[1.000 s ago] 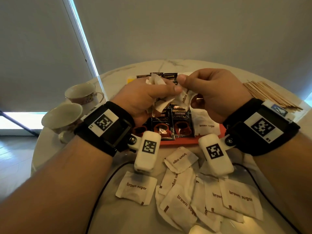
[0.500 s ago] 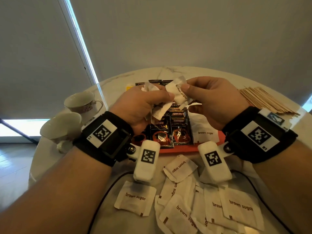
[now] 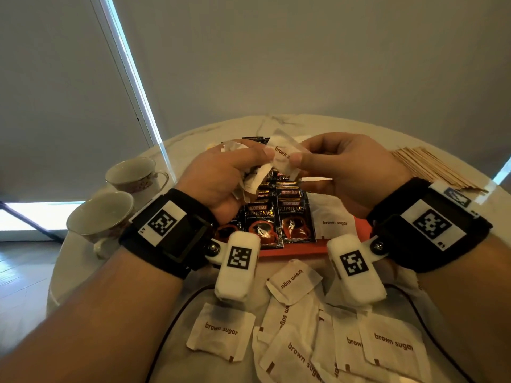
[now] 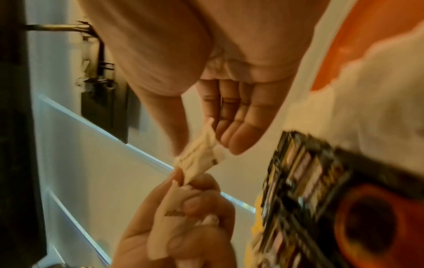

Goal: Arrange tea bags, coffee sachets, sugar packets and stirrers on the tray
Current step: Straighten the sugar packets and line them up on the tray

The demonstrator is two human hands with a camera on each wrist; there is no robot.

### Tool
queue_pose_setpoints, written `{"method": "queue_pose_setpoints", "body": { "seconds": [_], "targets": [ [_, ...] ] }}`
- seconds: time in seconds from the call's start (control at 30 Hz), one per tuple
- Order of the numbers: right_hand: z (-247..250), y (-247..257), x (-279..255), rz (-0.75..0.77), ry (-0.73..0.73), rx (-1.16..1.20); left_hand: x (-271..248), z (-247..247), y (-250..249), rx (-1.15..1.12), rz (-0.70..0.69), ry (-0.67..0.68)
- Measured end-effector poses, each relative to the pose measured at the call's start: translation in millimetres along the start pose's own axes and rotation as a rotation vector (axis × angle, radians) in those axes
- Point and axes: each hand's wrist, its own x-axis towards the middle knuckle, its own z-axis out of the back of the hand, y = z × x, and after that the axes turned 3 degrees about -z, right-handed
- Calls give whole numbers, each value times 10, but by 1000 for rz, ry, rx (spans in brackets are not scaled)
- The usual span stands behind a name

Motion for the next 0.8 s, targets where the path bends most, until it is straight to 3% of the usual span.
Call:
{"method": "queue_pose_setpoints", "body": {
  "seconds": [0.23,0.57,0.8],
  "targets": [
    [46,53,-13,-20,-138,186,-4,-9,50,63,-4,14],
    [516,-55,-433,-463,-145,-163,29,32,14,43,12,-26],
    [508,-158,-454,-498,-148,-356,-4,31,-16,33,24,-37]
  ]
}}
